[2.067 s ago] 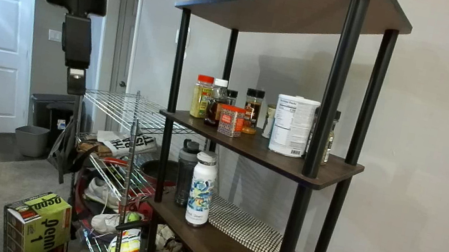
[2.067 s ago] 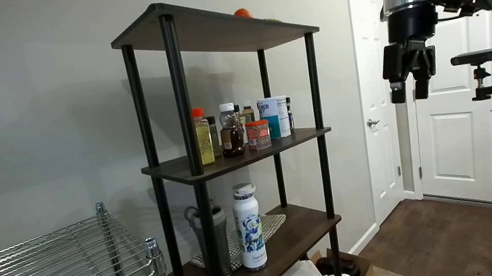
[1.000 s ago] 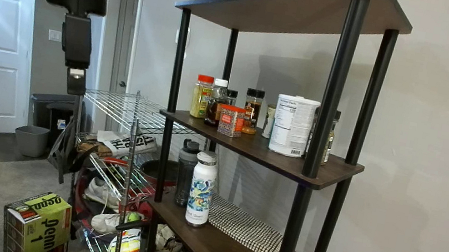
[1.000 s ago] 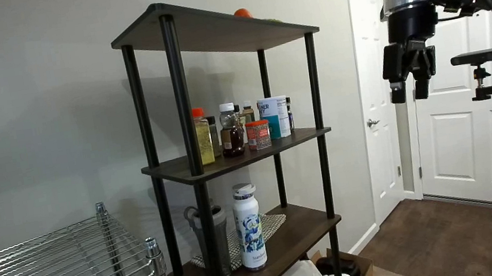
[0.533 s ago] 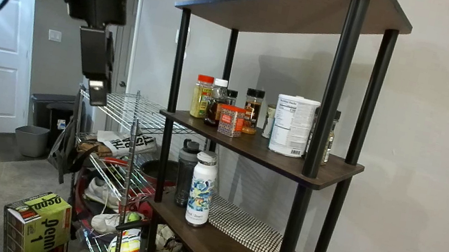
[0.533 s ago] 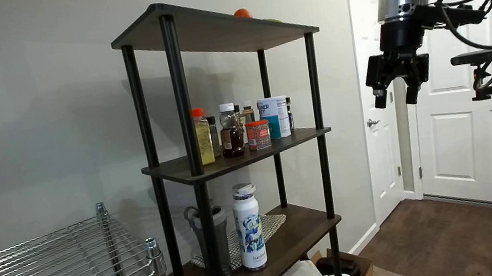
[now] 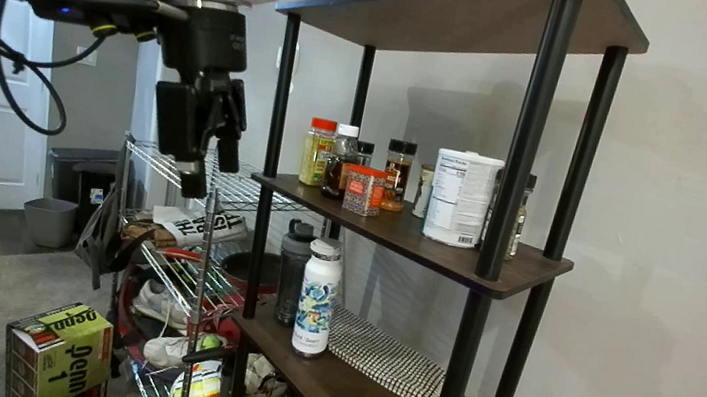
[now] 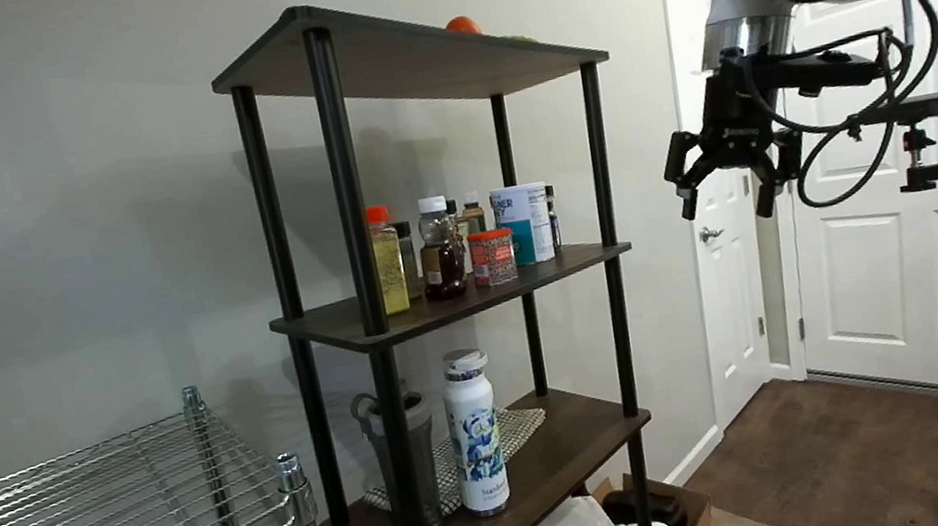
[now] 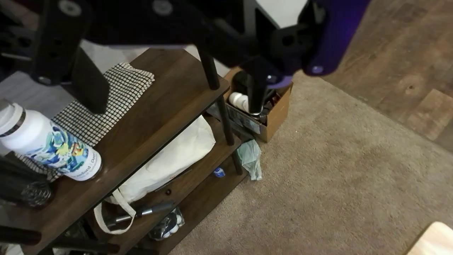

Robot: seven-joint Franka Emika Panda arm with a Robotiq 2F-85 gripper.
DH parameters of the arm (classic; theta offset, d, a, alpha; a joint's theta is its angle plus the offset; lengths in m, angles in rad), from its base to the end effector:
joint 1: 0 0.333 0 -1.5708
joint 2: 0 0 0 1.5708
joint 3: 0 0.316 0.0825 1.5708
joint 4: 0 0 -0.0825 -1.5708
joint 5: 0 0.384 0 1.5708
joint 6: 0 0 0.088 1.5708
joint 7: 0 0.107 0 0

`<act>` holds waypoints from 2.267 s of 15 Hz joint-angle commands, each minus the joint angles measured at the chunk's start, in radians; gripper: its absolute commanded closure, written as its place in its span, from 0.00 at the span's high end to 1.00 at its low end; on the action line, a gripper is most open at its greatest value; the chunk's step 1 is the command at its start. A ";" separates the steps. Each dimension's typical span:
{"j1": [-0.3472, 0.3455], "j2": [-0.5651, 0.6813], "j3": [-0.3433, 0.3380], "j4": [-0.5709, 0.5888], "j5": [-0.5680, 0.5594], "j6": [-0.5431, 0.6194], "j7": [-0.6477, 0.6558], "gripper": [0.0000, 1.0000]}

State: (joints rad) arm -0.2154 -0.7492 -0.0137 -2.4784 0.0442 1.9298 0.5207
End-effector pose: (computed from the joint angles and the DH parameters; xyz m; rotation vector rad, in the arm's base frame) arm 0.3365 -0.0761 0.5542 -2.8303 1.1279 -0.2914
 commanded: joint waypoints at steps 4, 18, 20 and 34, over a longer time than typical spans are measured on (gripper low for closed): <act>-0.066 0.058 0.038 0.016 0.081 0.015 0.286 1.00; -0.194 0.026 0.083 -0.028 -0.034 0.166 0.915 1.00; -0.216 0.022 0.094 -0.033 -0.082 0.162 1.015 1.00; -0.203 0.042 0.076 -0.024 -0.282 -0.025 1.510 1.00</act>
State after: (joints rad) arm -0.4592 -0.7111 0.0942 -2.5056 -0.2134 1.9121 2.0097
